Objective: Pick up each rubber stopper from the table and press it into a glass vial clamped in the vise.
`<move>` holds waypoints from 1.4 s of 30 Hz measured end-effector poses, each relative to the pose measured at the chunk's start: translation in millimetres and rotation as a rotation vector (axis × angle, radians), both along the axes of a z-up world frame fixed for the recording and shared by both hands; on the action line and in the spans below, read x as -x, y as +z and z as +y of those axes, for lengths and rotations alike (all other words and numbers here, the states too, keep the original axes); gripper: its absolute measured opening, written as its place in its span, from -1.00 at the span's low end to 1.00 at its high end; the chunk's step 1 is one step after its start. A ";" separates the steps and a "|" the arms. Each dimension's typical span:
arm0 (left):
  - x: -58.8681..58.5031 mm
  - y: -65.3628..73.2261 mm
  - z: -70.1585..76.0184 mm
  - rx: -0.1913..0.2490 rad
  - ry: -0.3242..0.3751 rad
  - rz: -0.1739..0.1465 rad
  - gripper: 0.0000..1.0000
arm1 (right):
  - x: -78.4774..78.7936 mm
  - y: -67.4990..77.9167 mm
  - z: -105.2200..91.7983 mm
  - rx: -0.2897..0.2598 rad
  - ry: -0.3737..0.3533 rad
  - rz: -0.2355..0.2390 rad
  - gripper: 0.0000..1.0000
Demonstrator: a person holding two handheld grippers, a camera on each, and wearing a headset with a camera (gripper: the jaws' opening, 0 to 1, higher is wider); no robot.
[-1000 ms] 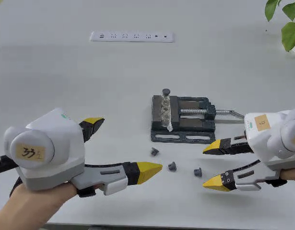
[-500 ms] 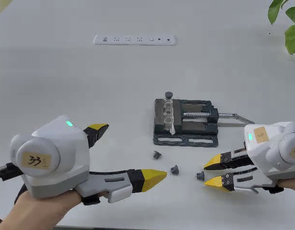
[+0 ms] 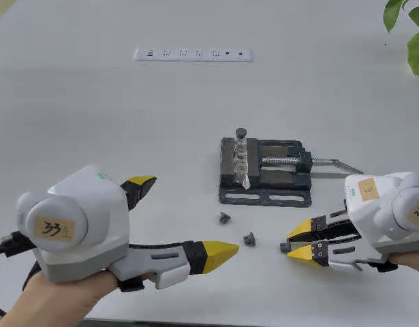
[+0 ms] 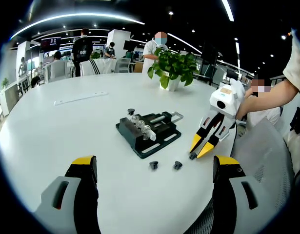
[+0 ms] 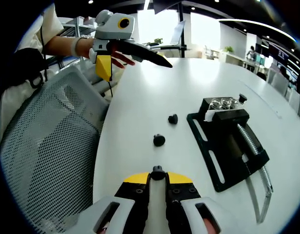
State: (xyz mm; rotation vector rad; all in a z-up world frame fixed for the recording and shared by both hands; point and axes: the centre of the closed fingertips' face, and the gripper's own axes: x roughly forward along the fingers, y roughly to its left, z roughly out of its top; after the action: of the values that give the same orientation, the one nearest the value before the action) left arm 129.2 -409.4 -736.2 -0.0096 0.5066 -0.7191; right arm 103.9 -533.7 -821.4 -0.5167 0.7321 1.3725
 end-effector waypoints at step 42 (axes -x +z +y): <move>9.7 23.7 -104.6 -0.111 -0.458 -0.123 -0.45 | -11.7 109.3 26.4 0.314 0.458 -0.129 -0.86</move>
State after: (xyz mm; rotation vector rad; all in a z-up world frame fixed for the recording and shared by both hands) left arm 119.5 -514.0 -712.5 0.2607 0.4335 -1.1299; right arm 115.6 -507.3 -712.2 -1.0619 0.7555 1.6345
